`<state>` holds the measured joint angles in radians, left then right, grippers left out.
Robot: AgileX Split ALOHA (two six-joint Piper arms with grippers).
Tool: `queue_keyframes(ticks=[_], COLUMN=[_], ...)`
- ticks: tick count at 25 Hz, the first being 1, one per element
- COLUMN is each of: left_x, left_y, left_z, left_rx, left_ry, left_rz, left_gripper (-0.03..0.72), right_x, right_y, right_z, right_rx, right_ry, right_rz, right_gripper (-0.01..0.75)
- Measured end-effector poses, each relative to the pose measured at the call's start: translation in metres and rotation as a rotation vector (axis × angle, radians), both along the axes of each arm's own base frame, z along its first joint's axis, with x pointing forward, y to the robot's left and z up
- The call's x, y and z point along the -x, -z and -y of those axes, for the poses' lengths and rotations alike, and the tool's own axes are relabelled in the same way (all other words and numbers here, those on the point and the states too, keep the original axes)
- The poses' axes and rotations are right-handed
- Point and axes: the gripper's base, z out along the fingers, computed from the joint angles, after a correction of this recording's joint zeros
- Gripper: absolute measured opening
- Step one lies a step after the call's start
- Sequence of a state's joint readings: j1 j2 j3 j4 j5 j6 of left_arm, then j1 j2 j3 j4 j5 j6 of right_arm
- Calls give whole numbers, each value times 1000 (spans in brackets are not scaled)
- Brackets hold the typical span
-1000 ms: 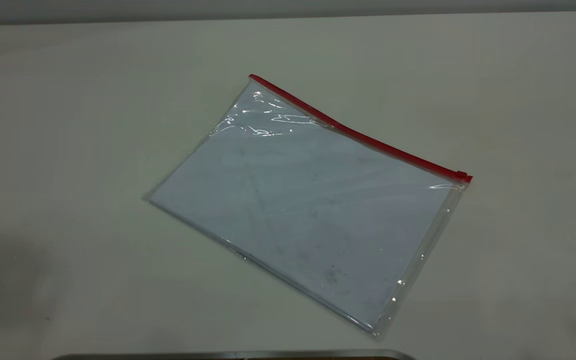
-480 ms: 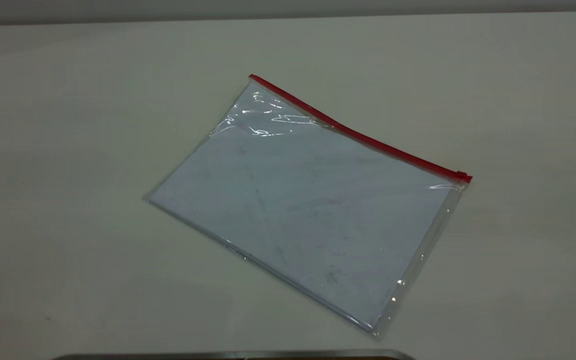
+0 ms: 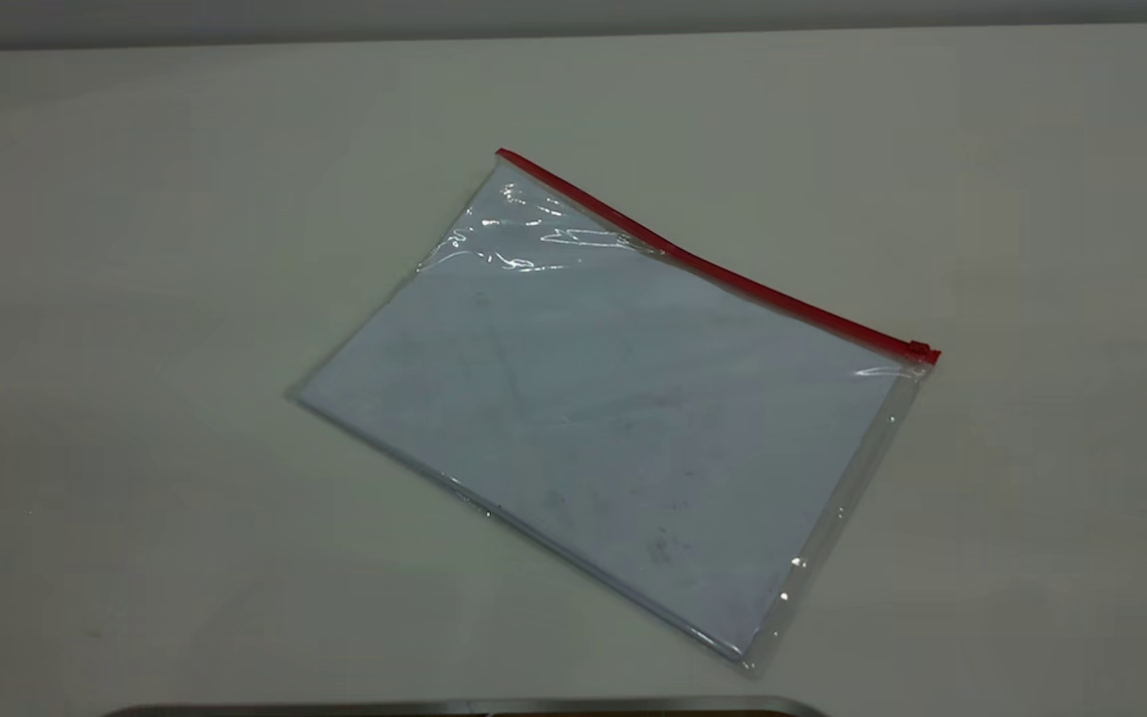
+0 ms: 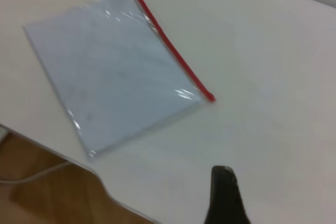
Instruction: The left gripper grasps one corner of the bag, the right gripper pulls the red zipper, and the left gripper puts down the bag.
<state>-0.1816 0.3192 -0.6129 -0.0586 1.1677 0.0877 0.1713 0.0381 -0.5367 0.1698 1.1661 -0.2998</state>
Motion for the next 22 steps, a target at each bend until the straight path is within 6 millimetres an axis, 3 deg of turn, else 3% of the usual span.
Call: queue_keyframes(ticks=[9, 22], left_x=[-5, -6], left_y=[33, 33], left_z=[1, 1], left_rx=[-13, -10], left_ry=[0, -1], left_rz=[-91, -79], left_gripper=[577, 577], right_x=[-6, -7], right_y=[13, 13], right_z=[1, 1], right_rx=[19, 18], right_ry=[11, 13], right_rz=[-27, -25], right_gripper=[549, 547])
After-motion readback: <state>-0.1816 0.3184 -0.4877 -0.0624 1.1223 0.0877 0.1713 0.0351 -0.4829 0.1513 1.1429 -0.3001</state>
